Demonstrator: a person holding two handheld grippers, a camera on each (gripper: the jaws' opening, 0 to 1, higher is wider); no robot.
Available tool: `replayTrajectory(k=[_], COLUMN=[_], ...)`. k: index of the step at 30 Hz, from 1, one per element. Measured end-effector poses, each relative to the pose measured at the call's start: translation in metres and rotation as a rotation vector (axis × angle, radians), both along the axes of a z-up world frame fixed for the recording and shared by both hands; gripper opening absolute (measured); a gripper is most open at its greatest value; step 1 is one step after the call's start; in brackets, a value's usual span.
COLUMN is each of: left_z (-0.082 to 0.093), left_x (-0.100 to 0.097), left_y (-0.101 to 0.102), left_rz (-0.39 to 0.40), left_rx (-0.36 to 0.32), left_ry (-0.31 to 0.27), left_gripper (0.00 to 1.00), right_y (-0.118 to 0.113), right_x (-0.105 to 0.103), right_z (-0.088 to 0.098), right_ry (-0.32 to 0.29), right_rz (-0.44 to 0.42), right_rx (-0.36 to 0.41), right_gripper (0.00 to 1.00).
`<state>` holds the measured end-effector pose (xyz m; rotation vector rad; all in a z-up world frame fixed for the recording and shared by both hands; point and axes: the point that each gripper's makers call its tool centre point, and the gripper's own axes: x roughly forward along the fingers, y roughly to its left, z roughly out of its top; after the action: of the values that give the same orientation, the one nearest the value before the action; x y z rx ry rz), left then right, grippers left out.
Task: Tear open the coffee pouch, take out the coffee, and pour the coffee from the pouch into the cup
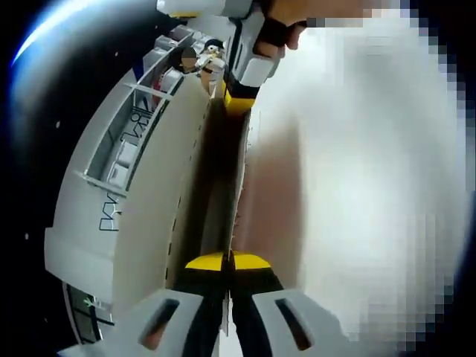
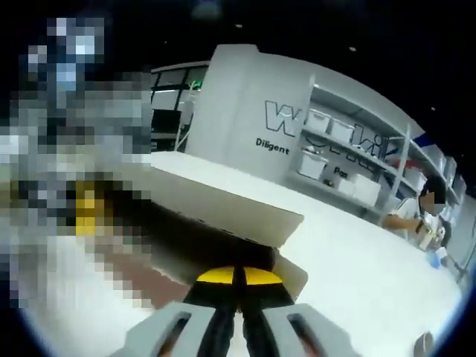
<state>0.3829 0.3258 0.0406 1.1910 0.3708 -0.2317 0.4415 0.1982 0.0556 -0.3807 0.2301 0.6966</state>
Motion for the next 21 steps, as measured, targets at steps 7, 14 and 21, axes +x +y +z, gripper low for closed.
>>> replayTrajectory(k=[7,14,21], left_z=[-0.001,0.001,0.001], left_x=[0.0,0.0,0.0], left_y=[0.0,0.001,0.003], left_rz=[0.003,0.005,0.008], left_rx=[0.0,-0.001,-0.007], left_ry=[0.003,0.003,0.009], left_gripper=[0.04,0.04,0.04], right_y=[-0.011,-0.028,-0.044], right_x=[-0.031,-0.054,-0.082], right_z=[0.021,0.032,0.055], right_ry=[-0.038,-0.038,-0.043], right_rz=[0.07,0.125,0.212], right_rx=[0.064,0.114,0.186], right_gripper=[0.01,0.01,0.01])
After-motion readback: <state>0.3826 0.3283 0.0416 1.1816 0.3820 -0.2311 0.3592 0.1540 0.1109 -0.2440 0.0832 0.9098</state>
